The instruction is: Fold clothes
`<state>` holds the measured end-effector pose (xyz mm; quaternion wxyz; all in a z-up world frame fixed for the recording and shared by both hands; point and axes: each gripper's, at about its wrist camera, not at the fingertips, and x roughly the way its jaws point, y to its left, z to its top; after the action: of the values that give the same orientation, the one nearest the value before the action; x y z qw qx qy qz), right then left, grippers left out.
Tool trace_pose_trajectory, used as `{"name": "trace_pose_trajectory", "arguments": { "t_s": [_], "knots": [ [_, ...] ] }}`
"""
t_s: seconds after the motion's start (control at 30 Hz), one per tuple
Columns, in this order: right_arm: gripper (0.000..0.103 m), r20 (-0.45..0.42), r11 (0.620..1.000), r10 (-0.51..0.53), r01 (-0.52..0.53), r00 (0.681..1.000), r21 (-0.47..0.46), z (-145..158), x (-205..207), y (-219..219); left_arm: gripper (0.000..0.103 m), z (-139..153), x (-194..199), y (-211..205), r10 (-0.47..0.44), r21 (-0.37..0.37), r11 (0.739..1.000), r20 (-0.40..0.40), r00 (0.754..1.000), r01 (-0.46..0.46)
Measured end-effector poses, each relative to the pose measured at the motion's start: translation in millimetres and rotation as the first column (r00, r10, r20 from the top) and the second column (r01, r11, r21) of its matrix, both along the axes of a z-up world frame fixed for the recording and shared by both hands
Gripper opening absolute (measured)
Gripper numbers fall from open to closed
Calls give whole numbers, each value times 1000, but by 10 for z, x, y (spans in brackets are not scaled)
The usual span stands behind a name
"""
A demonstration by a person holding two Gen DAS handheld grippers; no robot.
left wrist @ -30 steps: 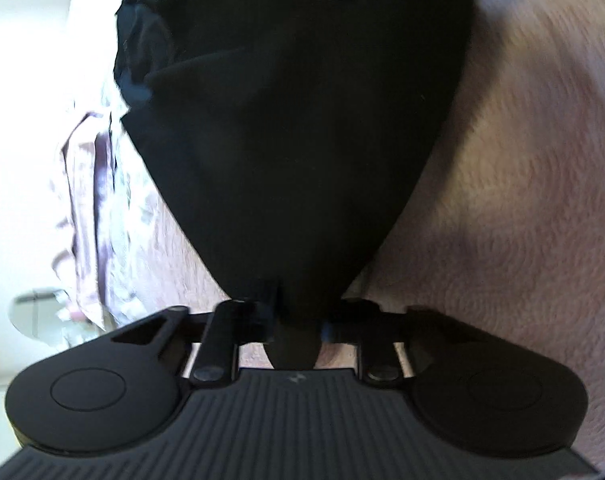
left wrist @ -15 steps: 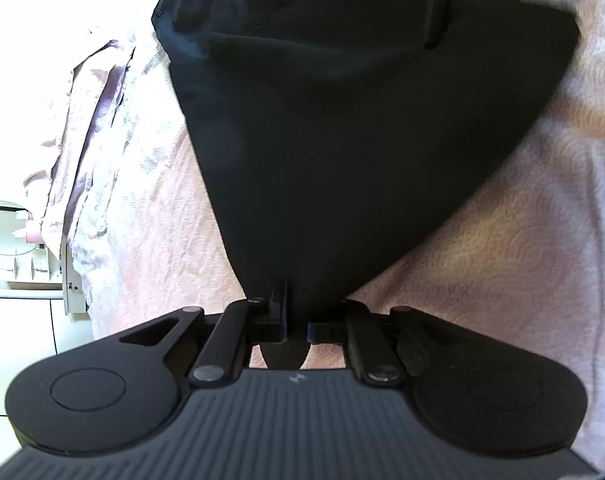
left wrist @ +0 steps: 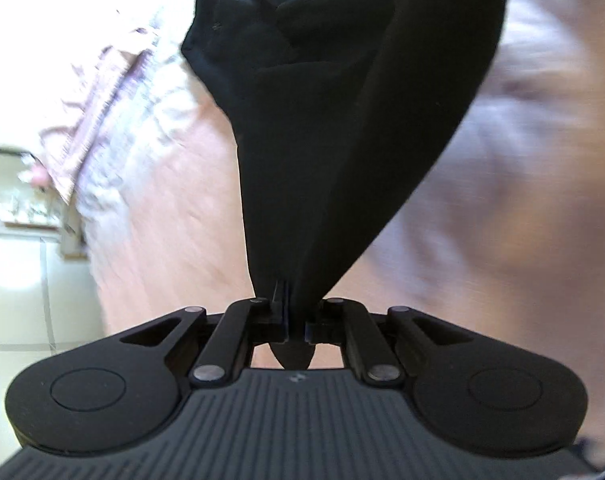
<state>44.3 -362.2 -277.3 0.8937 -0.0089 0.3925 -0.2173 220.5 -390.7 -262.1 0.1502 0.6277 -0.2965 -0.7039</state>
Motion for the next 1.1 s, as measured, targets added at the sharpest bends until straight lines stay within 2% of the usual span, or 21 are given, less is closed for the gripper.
{"name": "trace_pose_trajectory", "arguments": {
  "t_s": [0.1, 0.27, 0.4, 0.57, 0.7, 0.77, 0.8, 0.83, 0.9, 0.93, 1.0, 1.03, 1.07, 1.1],
  "knots": [
    [10, 53, 993, 71, -75, 996, 90, 174, 98, 437, 5, 214, 415, 640, 63, 83, 994, 58, 996, -68],
    [10, 144, 952, 163, -194, 976, 239, 317, 215, 895, 5, 474, 695, 1232, 143, 184, 970, 106, 984, -161],
    [10, 219, 929, 101, -171, 971, 329, 436, 26, 702, 6, 767, 434, 872, 195, 207, 956, 80, 977, -208],
    [10, 324, 882, -86, -79, 942, 464, 673, -558, -50, 6, 1173, -198, 166, 191, 200, 960, 49, 980, -197],
    [10, 404, 849, -233, -18, 884, 529, 771, -1219, -733, 9, 1445, -867, -557, 233, 188, 956, -23, 972, -224],
    [10, 436, 829, -313, 18, 844, 559, 775, -1582, -1069, 15, 1421, -1225, -959, 278, 168, 951, -96, 956, -259],
    [10, 446, 814, -359, 41, 820, 579, 730, -1757, -1244, 23, 1409, -1404, -1160, 299, 160, 947, -132, 945, -277],
    [10, 448, 792, -415, 72, 792, 606, 639, -1951, -1429, 32, 1397, -1583, -1360, 319, 152, 943, -169, 933, -295],
    [10, 434, 729, -534, 135, 725, 671, 378, -2345, -1792, 34, 1271, -1844, -1700, 395, 188, 915, -241, 886, -357],
    [10, 417, 678, -600, 158, 683, 717, 172, -2535, -1963, 34, 1186, -1954, -1856, 440, 219, 894, -274, 855, -390],
    [11, 341, 531, -751, 211, 565, 820, -376, -2918, -2275, 34, 988, -2155, -2137, 523, 286, 848, -318, 791, -446],
    [12, 280, 450, -811, 242, 514, 859, -611, -3071, -2389, 34, 834, -2218, -2216, 556, 326, 824, -306, 773, -464],
    [21, 208, 366, -858, 275, 470, 889, -813, -3199, -2480, 34, 686, -2265, -2287, 584, 361, 800, -290, 758, -479],
    [25, 133, 278, -897, 304, 422, 911, -1016, -3327, -2571, 34, 546, -2292, -2349, 606, 391, 779, -270, 748, -490]
  ]
}}
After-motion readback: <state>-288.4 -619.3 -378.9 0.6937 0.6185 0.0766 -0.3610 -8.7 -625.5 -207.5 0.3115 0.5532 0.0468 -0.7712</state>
